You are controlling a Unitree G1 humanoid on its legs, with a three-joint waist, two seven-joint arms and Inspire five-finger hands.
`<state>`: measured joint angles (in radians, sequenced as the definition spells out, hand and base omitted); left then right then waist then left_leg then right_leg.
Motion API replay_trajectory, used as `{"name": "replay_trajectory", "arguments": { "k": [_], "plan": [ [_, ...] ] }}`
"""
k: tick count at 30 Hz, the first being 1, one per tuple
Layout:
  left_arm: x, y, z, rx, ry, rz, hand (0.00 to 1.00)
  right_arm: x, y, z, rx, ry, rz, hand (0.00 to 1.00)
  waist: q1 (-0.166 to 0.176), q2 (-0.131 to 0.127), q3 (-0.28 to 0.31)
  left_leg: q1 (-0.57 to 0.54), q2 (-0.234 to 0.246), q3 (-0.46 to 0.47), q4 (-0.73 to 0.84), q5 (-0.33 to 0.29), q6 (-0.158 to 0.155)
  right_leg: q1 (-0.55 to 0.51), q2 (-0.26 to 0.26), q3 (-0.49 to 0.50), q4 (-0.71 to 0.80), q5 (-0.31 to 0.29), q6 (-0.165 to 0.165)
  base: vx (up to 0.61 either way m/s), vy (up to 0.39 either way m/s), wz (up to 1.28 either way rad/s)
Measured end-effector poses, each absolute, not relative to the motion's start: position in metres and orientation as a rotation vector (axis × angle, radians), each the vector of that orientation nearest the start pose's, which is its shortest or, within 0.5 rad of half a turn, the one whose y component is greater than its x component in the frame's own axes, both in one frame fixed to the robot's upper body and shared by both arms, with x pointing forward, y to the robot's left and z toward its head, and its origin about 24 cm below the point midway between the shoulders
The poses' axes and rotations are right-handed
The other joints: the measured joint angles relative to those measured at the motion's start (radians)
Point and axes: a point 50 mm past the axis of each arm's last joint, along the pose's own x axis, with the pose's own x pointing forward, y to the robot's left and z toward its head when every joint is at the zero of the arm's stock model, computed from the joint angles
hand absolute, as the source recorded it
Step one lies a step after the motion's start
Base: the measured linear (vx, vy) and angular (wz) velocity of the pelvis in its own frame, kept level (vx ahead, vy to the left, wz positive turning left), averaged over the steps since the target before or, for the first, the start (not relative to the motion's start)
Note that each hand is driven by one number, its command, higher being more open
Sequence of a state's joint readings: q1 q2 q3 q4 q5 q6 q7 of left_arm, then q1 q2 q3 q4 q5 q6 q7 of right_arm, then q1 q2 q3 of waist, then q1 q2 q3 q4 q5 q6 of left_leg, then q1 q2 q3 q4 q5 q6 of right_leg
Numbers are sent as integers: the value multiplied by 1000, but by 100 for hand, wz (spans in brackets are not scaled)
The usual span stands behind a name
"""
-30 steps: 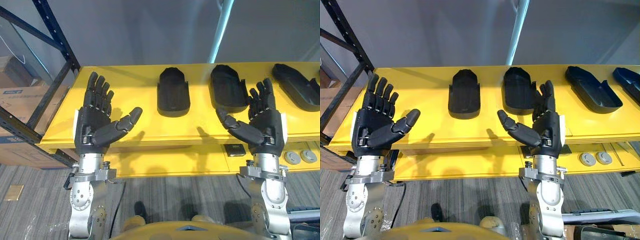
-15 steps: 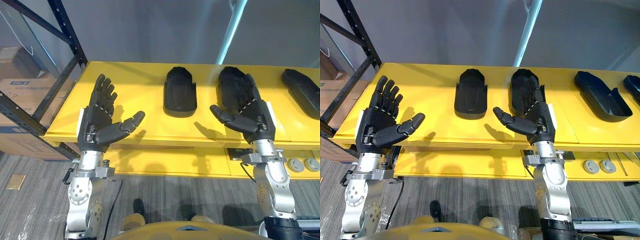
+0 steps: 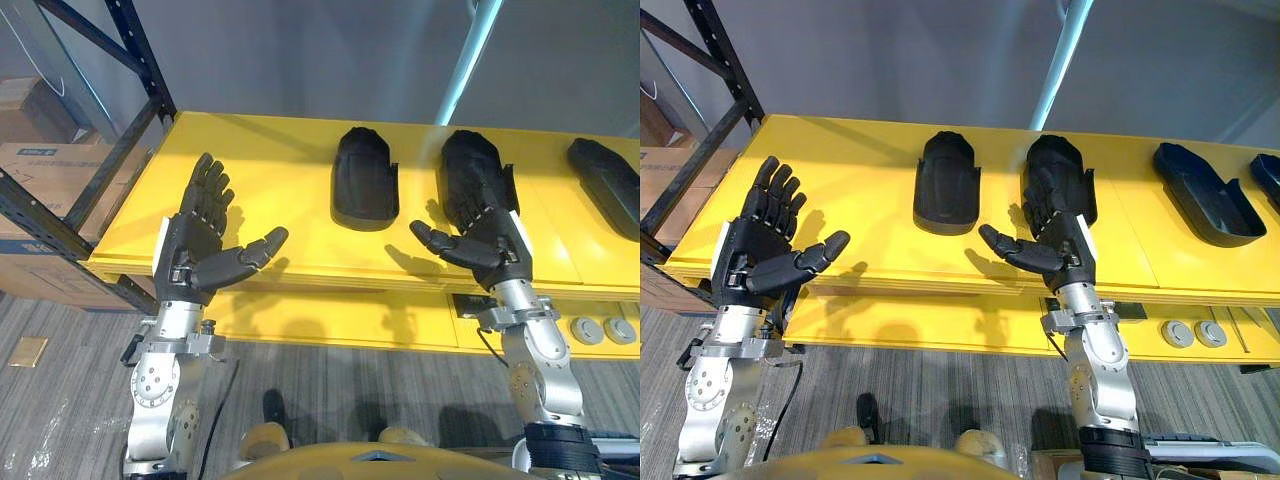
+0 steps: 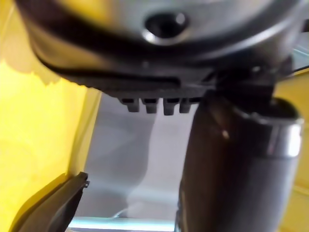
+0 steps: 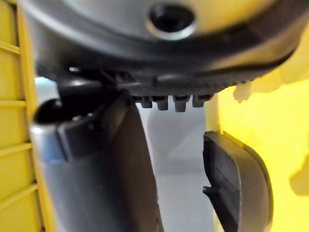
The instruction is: Walk over and take three plastic housings, then place them on the shelf
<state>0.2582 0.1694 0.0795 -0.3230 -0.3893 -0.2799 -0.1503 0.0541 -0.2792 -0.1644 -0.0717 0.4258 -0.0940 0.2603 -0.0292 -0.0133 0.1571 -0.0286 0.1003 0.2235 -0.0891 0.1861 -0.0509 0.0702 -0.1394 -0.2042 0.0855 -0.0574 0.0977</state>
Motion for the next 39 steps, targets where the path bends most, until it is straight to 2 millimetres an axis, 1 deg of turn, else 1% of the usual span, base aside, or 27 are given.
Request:
{"name": "replay_trajectory", "arguments": {
  "k": [3,7,10,13,21,28,39],
  "plan": [
    [196,200,96,-150,-390,-43,100,239,-226,75,136,-180,133,100,0,2,12,0,0,-2,0,1,0,0,0,0,2,0,0,0,0,0],
    [198,201,98,-139,-394,-45,100,241,-223,65,147,-139,152,100,0,-2,17,0,0,-3,0,3,1,0,1,-1,3,0,0,0,0,0],
    [199,203,95,-131,-379,-42,100,242,-222,59,156,-105,152,100,1,-1,19,-1,0,-7,0,3,1,2,1,-4,3,0,0,6,-2,2],
    [199,203,95,-132,-378,-40,100,245,-222,59,159,-99,149,100,1,2,30,-1,0,-12,0,6,1,4,1,-9,4,0,-1,7,-3,4],
    [199,202,95,-131,-377,-40,100,247,-229,48,168,-51,46,100,3,5,35,-1,0,-15,0,7,0,3,1,-10,9,-2,-1,0,0,0],
    [199,201,94,-129,-374,-56,100,254,-233,48,174,-50,-26,100,2,10,38,0,1,-18,0,8,-2,2,1,-12,16,-3,-1,0,0,0],
    [198,199,93,-125,-371,-78,100,253,-239,49,171,-72,-89,100,6,23,50,-1,1,-24,0,11,-4,3,1,-16,16,-5,2,0,0,1]
  ]
}}
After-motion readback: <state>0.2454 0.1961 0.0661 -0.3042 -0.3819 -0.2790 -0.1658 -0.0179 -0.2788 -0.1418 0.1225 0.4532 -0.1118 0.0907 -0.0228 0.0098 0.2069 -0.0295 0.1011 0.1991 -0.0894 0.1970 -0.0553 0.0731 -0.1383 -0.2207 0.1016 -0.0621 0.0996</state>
